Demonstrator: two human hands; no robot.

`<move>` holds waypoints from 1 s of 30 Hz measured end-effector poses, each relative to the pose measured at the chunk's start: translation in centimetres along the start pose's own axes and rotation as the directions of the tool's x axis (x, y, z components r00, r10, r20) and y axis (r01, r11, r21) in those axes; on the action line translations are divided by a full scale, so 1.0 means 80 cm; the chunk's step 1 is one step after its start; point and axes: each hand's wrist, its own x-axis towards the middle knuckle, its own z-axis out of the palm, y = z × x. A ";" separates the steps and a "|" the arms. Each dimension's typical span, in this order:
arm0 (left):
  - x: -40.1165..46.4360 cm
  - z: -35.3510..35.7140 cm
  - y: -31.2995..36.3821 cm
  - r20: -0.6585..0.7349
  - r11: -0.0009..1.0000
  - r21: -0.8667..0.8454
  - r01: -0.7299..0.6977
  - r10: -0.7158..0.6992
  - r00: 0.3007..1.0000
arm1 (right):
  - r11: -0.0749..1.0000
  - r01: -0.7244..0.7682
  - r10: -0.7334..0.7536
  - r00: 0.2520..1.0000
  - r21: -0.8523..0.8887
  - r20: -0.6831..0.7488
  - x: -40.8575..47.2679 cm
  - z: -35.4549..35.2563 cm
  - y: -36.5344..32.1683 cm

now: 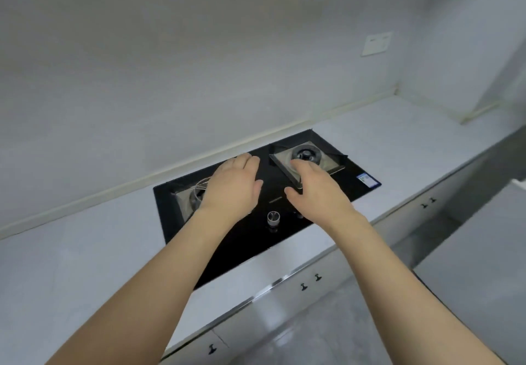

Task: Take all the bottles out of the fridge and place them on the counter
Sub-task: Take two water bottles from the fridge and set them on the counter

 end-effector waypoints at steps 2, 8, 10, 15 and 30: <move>0.018 0.009 0.054 -0.004 0.998 -0.017 -0.060 0.060 0.998 | 0.998 -0.054 0.054 0.998 -0.011 -0.034 -0.019 -0.026 0.043; 0.069 0.030 0.203 -0.016 0.959 -0.067 -0.274 0.273 0.962 | 0.967 -0.254 0.248 0.960 -0.024 -0.131 -0.078 -0.102 0.163; 0.086 0.039 0.248 -0.012 0.935 -0.074 -0.346 0.346 0.938 | 0.945 -0.326 0.318 0.933 -0.019 -0.167 -0.099 -0.126 0.198; 0.127 0.064 0.346 0.001 0.866 -0.112 -0.488 0.491 0.871 | 0.879 -0.477 0.464 0.851 0.008 -0.246 -0.141 -0.169 0.274; 0.314 0.160 0.586 -0.026 0.664 -0.253 -0.704 0.722 0.691 | 0.684 -0.726 0.695 0.621 0.069 -0.362 -0.134 -0.274 0.504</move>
